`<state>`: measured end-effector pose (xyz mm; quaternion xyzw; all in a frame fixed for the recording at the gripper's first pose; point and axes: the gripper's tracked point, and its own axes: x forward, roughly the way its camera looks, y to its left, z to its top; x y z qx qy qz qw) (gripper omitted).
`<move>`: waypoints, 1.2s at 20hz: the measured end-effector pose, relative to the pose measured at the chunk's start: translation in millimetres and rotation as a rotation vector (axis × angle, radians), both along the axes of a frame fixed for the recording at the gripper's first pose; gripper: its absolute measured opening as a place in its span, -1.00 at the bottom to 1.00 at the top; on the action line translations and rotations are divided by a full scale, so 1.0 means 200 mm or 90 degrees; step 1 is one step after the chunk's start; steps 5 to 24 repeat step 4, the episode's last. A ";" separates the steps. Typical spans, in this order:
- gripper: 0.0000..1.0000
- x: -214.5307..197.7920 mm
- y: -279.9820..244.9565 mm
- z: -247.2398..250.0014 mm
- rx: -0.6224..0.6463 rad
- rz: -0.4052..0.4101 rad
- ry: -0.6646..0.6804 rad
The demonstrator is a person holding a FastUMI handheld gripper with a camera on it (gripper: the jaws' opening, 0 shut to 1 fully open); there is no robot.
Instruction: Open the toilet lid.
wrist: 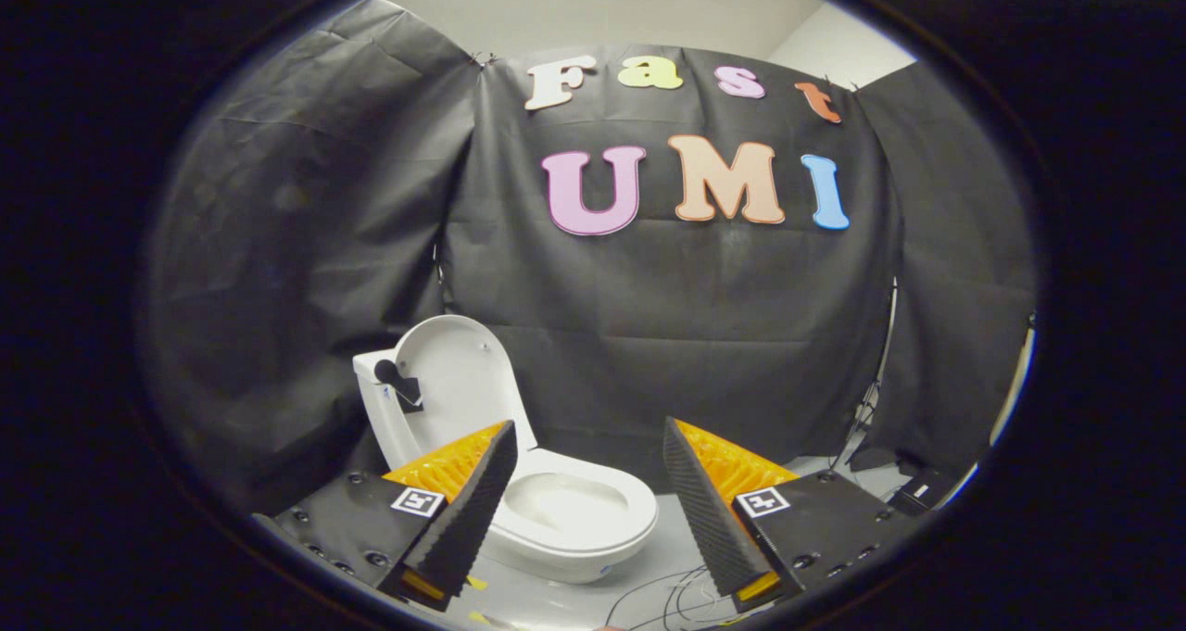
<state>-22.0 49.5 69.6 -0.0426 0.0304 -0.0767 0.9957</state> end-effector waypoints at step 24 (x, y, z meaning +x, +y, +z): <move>0.97 -0.01 0.00 0.00 0.000 -0.006 0.000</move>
